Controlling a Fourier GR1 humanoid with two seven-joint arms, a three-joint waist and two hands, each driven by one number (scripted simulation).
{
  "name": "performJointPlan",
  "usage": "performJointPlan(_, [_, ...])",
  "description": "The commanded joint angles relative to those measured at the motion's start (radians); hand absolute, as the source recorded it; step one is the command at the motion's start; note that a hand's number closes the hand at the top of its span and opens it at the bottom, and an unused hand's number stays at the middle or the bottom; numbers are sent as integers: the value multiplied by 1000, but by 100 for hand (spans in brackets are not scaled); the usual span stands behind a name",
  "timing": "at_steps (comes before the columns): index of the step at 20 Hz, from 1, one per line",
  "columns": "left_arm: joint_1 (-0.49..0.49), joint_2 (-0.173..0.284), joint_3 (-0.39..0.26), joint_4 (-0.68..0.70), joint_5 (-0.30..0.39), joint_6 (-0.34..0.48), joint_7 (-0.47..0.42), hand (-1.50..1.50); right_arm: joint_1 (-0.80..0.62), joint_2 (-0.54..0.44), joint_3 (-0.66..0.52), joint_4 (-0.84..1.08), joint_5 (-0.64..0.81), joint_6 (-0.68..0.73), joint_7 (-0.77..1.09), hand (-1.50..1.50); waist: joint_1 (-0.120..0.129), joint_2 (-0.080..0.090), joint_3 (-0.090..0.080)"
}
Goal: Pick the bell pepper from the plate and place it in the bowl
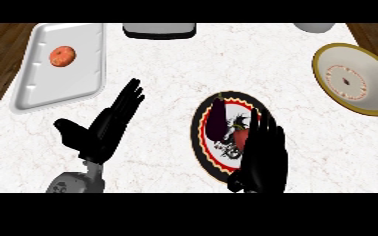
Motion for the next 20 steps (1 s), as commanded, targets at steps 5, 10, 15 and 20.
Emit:
performJointPlan(5, [-28,-22,17,12,-13,1,20,0,-82,10,-5,107,-55,46,144,-150,-7,-1,1])
performJointPlan(10, [-30,-27,29,-2,-17,4,42,0,-93,10,-12,199,-42,-26,126,-150,-6,-1,1])
performJointPlan(15, [-73,-11,69,40,-16,-23,32,0,-95,10,-48,246,-34,-87,83,-150,-9,0,1])
performJointPlan(20, [-6,-12,76,14,4,-48,31,0,-72,11,-53,207,-14,-66,93,-150,-11,-2,1])
